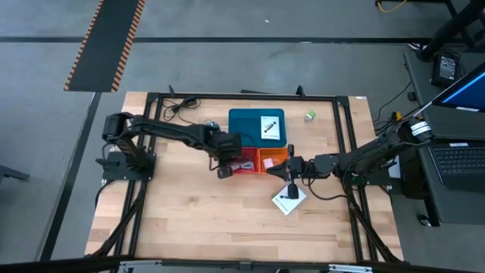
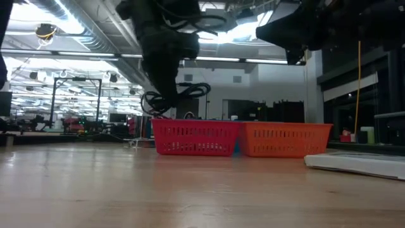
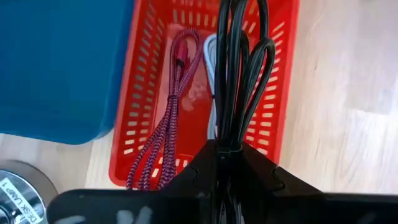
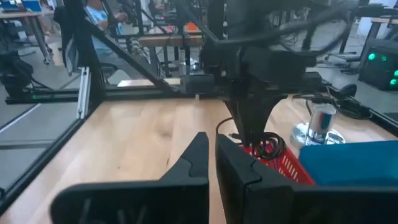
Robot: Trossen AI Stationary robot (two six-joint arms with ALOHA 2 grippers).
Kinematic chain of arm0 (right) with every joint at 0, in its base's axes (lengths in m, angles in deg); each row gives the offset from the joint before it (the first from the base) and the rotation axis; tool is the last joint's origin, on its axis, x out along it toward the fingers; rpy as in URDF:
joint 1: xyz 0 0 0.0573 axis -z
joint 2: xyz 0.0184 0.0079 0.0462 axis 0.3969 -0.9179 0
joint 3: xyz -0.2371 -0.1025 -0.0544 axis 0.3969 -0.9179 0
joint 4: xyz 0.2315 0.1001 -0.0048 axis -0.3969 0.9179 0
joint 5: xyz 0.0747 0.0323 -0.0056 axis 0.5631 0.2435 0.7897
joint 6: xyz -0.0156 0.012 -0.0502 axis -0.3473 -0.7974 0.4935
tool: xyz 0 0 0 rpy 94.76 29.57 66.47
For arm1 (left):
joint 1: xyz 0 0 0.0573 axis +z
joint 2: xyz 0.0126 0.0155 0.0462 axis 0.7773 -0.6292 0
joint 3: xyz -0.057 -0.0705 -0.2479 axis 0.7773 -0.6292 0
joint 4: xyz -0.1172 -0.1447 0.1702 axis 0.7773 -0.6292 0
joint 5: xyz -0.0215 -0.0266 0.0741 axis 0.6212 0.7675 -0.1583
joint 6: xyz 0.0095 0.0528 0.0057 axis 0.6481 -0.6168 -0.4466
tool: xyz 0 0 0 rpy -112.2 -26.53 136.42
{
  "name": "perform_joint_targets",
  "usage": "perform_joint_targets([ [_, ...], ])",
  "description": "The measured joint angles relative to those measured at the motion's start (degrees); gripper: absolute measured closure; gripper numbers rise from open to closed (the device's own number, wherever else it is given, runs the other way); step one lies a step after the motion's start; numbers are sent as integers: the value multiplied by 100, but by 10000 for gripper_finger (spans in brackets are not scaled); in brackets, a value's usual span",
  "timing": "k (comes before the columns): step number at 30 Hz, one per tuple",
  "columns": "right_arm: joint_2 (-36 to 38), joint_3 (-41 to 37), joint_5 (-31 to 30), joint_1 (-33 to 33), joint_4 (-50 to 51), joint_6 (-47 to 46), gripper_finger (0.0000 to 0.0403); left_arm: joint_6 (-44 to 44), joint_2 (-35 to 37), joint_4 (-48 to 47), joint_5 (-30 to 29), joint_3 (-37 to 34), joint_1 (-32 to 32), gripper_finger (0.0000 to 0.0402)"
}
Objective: Pick and place items into bin
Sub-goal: Put the black charger cable into the red bin
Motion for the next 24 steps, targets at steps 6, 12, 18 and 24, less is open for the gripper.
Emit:
perform_joint_targets([
  [6,2,-2,0,98,216,-2,388,-149,-479,-502,18,671,129,371],
  [12,4,-2,0,96,332,2,388,-205,-723,-516,198,911,254,371],
  [18,4,-1,-2,96,515,2,388,-165,-862,-537,197,906,290,357],
  [24,4,-1,-2,96,517,-1,388,-61,-824,-494,213,906,285,340],
])
